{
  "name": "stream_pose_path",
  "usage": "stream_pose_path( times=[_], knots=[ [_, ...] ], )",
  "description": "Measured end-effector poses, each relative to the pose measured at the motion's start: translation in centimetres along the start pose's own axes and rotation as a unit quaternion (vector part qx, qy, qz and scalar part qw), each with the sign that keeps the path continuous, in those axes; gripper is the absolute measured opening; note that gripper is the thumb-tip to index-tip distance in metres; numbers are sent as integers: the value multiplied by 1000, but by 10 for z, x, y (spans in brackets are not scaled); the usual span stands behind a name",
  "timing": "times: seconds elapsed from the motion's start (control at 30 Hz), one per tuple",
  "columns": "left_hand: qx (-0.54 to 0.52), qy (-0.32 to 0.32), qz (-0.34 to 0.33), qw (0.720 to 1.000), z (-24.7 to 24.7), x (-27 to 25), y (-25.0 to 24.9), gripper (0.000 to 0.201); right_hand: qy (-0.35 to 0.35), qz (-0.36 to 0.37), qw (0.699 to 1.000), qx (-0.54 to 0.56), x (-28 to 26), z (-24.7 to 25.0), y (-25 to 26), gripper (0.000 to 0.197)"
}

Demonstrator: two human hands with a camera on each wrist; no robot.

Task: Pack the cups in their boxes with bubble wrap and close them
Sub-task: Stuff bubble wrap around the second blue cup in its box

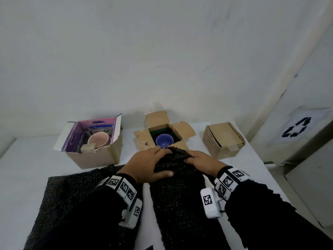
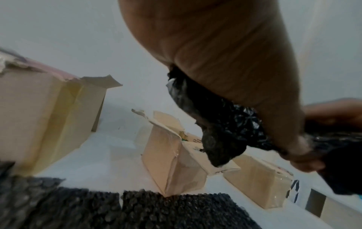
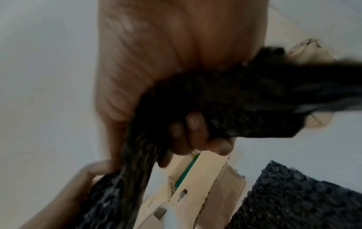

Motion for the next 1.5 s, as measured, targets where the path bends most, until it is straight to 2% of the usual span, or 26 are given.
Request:
stream_pose_path(
  times=[0.03,0.1,0.17,0.23,0.33,0.4,0.43,0.53,0.6,0.67,0.8,0.87,0.97,1.03,1.13,1.2,1.33,1.43,1.5],
  knots=[
    [-1,3,-4,1000,2,-1,4,74,-5,13,1000,10,-2,3,1,35],
    [-11,1,-7,1000,9,0,12,72,8,29,1000,-8,-6,8,5,46],
    [12,4,-16,1000,16,8,20,55,-1,33,995,-94,-1,10,7,29],
    [99,27,-44,994,23,18,28,38,-45,37,987,-151,9,13,9,5],
    [158,43,-66,984,29,36,42,31,-48,22,991,-120,20,22,12,21],
    [155,36,-54,986,36,50,47,35,-35,23,994,-105,22,26,18,14],
    [156,29,-43,986,41,57,49,38,-52,35,995,-84,25,28,22,8],
    [113,-6,-28,993,53,73,59,33,-77,46,996,21,34,33,34,34],
    [79,-20,-30,996,53,80,71,38,-81,27,994,74,48,35,36,30],
    [72,-22,-21,997,47,86,90,41,-129,35,991,32,64,37,36,15],
    [102,28,1,994,31,92,116,30,-176,66,981,-49,89,29,37,26],
    [85,43,15,995,21,90,124,35,-177,72,977,-95,101,19,36,25],
    [63,63,39,995,12,90,131,31,-172,91,967,-164,110,6,39,25],
    [111,66,27,991,8,90,133,22,-167,112,951,-234,116,-2,41,28],
    [183,20,52,982,4,86,135,4,-115,115,929,-333,127,-16,40,28],
    [175,7,68,982,-3,83,141,7,-71,93,928,-352,131,-23,38,29],
    [126,41,94,987,-9,79,147,17,-34,50,923,-380,137,-25,41,33],
    [96,87,66,989,-11,82,144,24,15,9,921,-388,143,-22,48,31],
    [114,116,35,986,-14,84,142,26,43,-6,915,-402,145,-22,54,33]
  ],
)
Point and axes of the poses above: each hand's wrist, its own x-axis towards the middle knuckle, its own z-axis out of the back of the hand, y = z × x, the point moved 2 cm from there along x, towards the middle knuckle, and after that the axes turned 12 degrees about -z, right-handed, at the moved point
